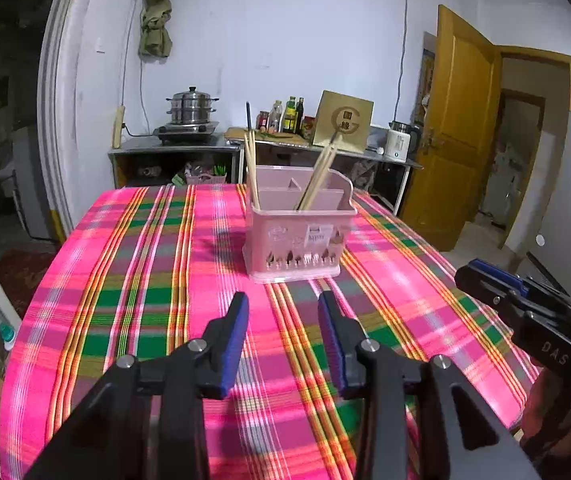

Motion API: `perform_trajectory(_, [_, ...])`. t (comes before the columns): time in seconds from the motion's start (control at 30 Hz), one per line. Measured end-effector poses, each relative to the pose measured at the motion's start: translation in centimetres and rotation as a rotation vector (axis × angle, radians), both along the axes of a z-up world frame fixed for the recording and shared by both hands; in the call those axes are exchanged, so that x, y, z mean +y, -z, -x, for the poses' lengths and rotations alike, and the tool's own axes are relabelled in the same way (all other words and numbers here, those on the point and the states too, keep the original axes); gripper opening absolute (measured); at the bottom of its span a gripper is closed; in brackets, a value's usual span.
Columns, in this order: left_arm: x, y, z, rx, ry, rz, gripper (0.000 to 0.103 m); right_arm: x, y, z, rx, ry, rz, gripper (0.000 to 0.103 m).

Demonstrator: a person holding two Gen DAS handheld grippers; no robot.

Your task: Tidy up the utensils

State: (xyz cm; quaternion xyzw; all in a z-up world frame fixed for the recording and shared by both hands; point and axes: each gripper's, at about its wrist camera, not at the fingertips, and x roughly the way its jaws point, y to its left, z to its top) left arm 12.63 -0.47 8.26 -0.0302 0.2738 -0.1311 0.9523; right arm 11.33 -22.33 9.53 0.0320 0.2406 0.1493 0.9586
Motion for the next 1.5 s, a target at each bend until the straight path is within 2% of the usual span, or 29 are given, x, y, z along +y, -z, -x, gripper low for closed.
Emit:
perform_trajectory(0.1, [-0.1, 0.6, 1.8, -0.005, -0.015, -0.017, 0.038, -0.3, 1.0, 1.6, 0.020, 0.008, 0.010, 0.031])
perform_trajectory(0.33, [0.2, 2.0, 5.2, -0.014, -0.028, -0.018, 0.038, -0.3, 2.1, 5.5, 0.005, 0.038, 0.034, 0.031])
perform_trajectory(0.57, [0.2, 3.1, 6.8, -0.014, -0.038, -0.031, 0.038, 0.6, 2.6, 7.7, -0.020, 0.049, 0.063, 0.031])
perform_trajectory(1.5, [-0.5, 3.6, 7.2, -0.030, -0.047, -0.041, 0.038, 1.2, 3.2, 8.0, -0.024, 0.067, 0.089, 0.032])
